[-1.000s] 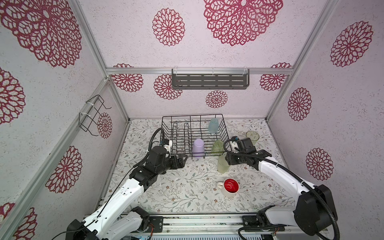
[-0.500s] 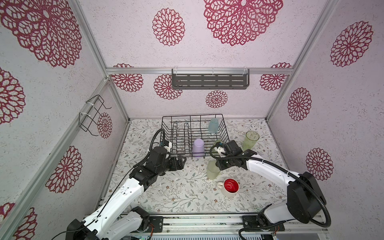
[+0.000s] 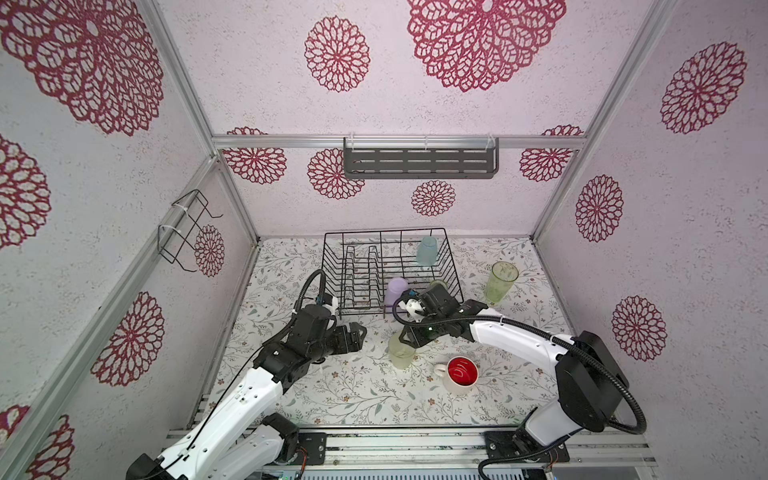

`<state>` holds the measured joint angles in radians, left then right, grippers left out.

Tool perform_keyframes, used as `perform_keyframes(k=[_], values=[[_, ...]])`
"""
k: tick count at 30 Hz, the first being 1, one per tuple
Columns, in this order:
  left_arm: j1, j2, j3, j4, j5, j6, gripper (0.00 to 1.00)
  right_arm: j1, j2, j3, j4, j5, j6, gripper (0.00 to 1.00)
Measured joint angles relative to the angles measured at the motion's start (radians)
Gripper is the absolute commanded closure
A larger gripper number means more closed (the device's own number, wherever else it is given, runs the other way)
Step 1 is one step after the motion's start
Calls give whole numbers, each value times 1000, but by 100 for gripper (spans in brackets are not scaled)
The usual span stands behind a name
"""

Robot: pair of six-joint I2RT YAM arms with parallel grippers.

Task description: Load the cups into the dish rack

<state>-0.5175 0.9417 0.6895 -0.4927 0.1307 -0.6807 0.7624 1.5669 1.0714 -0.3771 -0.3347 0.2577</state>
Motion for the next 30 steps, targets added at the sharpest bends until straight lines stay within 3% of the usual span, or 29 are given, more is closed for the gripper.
perform_keyframes(k=[6,14,16,19,24,30], values=[[-3,87,1,16,93,-3,8,-62,-49,-43,39,-116,7,37],[-43,154,49,33,161,5,9,-263,-193,-121,106,-199,34,33],[-66,182,66,32,163,13,9,-294,-229,-129,125,-192,50,2],[-104,249,115,24,150,28,10,-313,-284,-132,168,-125,69,1],[-154,366,199,10,118,62,12,-327,-451,-193,275,88,156,1],[-188,467,249,-10,76,91,18,-335,-661,-347,422,207,182,2]])
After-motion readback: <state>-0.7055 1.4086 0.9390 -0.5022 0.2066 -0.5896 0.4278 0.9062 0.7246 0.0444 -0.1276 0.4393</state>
